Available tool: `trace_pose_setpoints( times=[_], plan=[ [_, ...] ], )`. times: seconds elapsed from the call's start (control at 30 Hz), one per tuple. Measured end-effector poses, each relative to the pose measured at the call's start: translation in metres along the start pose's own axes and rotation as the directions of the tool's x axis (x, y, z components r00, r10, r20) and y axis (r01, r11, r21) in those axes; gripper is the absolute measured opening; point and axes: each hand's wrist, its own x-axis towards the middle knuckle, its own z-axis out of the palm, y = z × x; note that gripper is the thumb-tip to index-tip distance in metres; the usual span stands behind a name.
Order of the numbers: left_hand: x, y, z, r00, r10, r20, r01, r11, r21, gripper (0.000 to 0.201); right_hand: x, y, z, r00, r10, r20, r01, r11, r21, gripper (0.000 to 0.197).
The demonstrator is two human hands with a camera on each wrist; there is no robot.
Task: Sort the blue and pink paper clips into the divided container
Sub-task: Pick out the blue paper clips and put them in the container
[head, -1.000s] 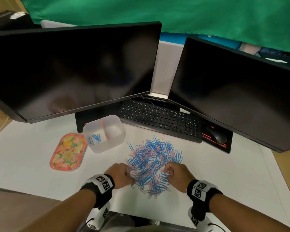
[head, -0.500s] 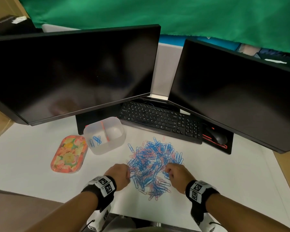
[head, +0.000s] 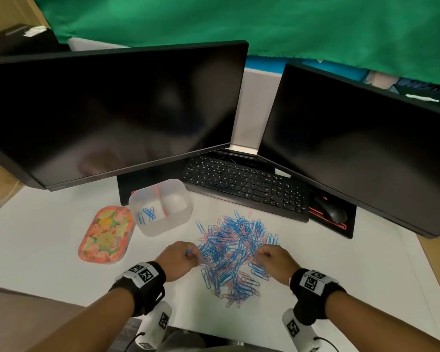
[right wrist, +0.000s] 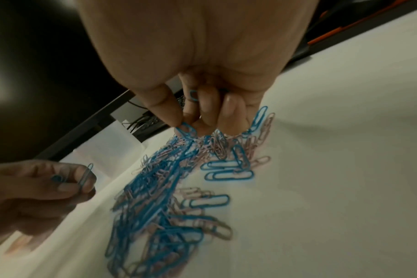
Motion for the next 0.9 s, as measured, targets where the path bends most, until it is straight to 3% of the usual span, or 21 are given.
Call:
trace_pose_setpoints(
  times=[0.07,0.13,0.2,0.3,0.37,0.5,0.67,0.9],
  plan=[
    [-0.005,0.012,-0.006,1.0,-0.015,-0.006,0.013,0.981,-0.192,0.014,0.001,-0.013,-0.002,0.996,0.057,0.072,-0.073,0.969,0.236,0.027],
    [-0.009,0.023,-0.015,0.997,-0.081,-0.004,0.071,0.891,-0.449,0.002,0.002,-0.03,-0.003,0.986,0.066,0.155,-0.129,0.885,0.448,0.026],
    [-0.011,0.028,-0.027,0.991,-0.131,-0.022,0.087,0.766,-0.637,0.012,0.005,-0.049,0.0,0.977,0.021,0.214,-0.142,0.812,0.566,0.024],
    [-0.013,0.033,-0.047,0.984,-0.163,-0.076,0.043,0.625,-0.779,0.007,0.015,-0.083,0.01,0.962,-0.034,0.27,-0.147,0.772,0.618,0.019],
    [-0.013,0.034,-0.061,0.977,-0.18,-0.111,0.017,0.59,-0.807,0.009,0.023,-0.11,0.017,0.955,-0.042,0.295,-0.159,0.766,0.623,0.015],
    [-0.005,0.036,-0.086,0.938,-0.302,-0.171,0.025,0.55,-0.835,0.036,0.039,-0.161,0.032,0.944,0.01,0.328,-0.227,0.743,0.63,0.017],
    [0.008,0.037,-0.115,0.858,-0.455,-0.238,0.051,0.537,-0.842,0.031,0.058,-0.212,0.048,0.945,0.066,0.32,-0.244,0.794,0.556,0.017],
    [0.016,0.025,-0.129,0.8,-0.527,-0.287,0.148,0.637,-0.756,0.047,0.082,-0.255,0.059,0.943,0.061,0.327,-0.23,0.83,0.509,0.013]
  ],
)
